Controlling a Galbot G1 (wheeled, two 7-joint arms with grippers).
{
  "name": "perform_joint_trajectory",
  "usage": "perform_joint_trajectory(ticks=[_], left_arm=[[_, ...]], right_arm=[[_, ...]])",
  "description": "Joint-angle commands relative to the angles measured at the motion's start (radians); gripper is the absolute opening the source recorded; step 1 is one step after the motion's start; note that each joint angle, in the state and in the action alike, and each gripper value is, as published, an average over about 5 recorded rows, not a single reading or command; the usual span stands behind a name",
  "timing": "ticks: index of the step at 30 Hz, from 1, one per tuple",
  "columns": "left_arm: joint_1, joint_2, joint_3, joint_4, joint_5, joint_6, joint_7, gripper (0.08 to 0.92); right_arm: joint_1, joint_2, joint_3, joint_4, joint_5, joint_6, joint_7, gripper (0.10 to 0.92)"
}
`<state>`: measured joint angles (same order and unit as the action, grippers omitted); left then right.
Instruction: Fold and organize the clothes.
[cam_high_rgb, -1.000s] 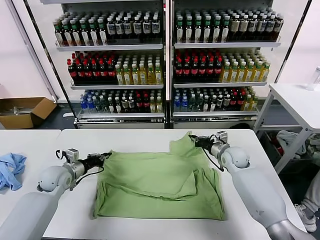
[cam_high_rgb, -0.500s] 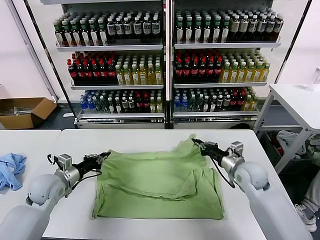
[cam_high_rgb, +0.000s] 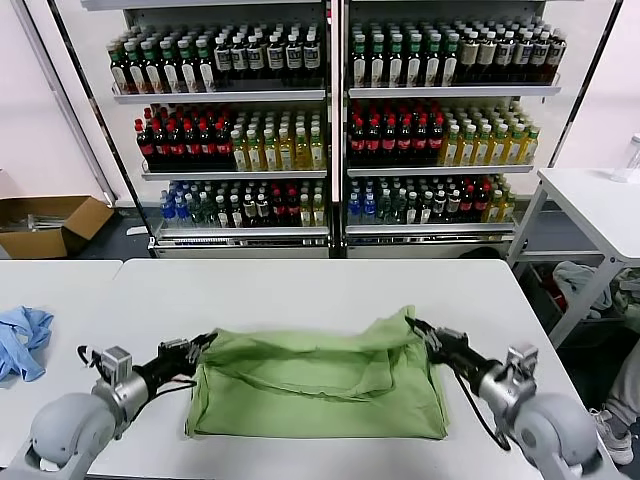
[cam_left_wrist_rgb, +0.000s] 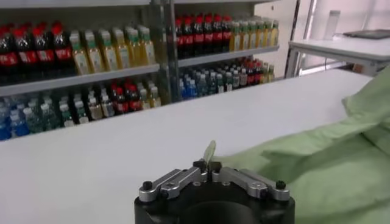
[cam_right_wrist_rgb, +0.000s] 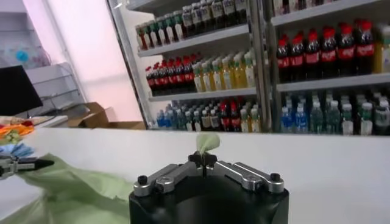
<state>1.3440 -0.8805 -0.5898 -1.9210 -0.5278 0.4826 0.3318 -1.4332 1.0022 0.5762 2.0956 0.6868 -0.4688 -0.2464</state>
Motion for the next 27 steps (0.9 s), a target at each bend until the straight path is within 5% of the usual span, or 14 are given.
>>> perform_joint_trajectory(ticks=[1,5,12,27], left_arm=[[0.207,-0.016,-0.063,-0.085,0.091,0.009,-0.008,0.091],[0.192,-0.016,-0.085,-0.097,0.079,0.038,-0.032,0.116],[0.200,-0.006,-0.153,-0.129,-0.056,0.070,-0.125,0.302],[0.211,-0.146,0.072,-0.160,-0.130,-0.038,-0.678,0.735]], right_arm=[[-0.241,0.023,0.074,0.081,-0.118,0.008,0.029,0.116],[-0.226,0.028,0.115,0.077,-0.124,0.015,0.048,0.191],[-0.217,0.046,0.309,0.041,-0.102,0.072,0.033,0.390],[-0.235,0.164,0.418,0.004,-0.078,0.210,0.037,0.798]])
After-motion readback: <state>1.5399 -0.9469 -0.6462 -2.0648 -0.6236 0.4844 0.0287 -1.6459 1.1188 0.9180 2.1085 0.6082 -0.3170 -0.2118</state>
